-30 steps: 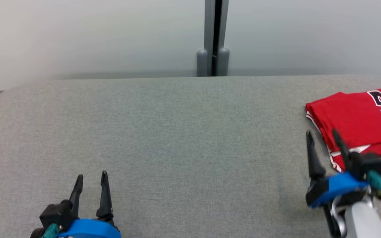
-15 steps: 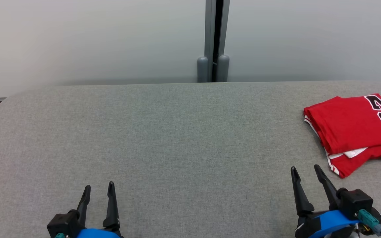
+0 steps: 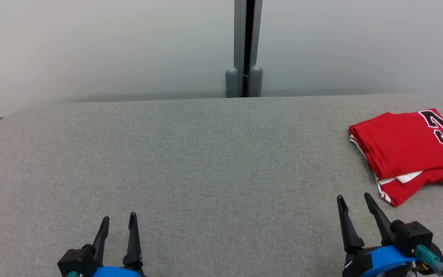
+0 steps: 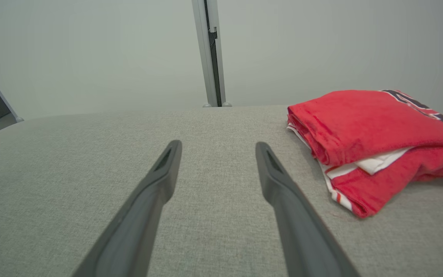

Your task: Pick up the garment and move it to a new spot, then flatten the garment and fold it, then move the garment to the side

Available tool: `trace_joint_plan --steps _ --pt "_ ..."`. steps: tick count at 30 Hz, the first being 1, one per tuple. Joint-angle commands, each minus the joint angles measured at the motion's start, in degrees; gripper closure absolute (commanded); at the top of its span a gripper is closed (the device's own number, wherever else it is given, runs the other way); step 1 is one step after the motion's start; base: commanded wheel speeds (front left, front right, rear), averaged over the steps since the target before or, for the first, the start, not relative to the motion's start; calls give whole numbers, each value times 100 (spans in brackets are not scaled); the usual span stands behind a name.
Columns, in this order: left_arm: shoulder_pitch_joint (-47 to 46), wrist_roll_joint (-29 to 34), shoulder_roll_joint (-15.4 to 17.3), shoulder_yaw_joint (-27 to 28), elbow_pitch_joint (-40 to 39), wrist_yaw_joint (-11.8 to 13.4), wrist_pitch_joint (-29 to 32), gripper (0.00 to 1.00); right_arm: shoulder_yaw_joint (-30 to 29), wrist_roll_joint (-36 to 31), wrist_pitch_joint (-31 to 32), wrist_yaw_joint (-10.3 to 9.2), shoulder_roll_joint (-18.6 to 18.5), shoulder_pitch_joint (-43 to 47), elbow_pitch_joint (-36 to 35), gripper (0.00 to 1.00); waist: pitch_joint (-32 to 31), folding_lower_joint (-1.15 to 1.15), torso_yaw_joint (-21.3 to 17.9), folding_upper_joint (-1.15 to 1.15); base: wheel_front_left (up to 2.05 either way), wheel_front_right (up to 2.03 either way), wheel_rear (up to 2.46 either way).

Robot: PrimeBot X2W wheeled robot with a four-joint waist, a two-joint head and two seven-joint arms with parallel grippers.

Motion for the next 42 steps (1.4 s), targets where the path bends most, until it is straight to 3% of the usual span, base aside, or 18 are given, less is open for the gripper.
trace_joint_plan --steps 1,2,3,7,23,42 --pt "-94 -8 11 -4 -6 -9 1 0 10 22 -30 1 1 41 7 0 -2 0 6 0 0 0 0" --pt "-103 -25 7 -6 -30 -24 0 0 12 31 -31 1 1 39 5 0 -4 0 9 0 0 0 0" --pt "-10 -30 -8 -15 -21 -12 1 100 13 4 0 0 0 0 2 100 -4 0 8 0 0 0 0" --pt "66 -72 -57 -30 147 -8 34 100 12 40 36 0 4 60 182 100 -6 0 8 0 0 0 0" --pt "-118 -1535 -105 323 -9 -133 485 100 -147 1805 482 0 3 -15 21 100 -21 0 41 0 0 0 0" --pt "-278 -2895 -148 643 -161 -253 895 100 -288 3435 891 0 2 -91 -129 100 -38 0 78 0 0 0 0"
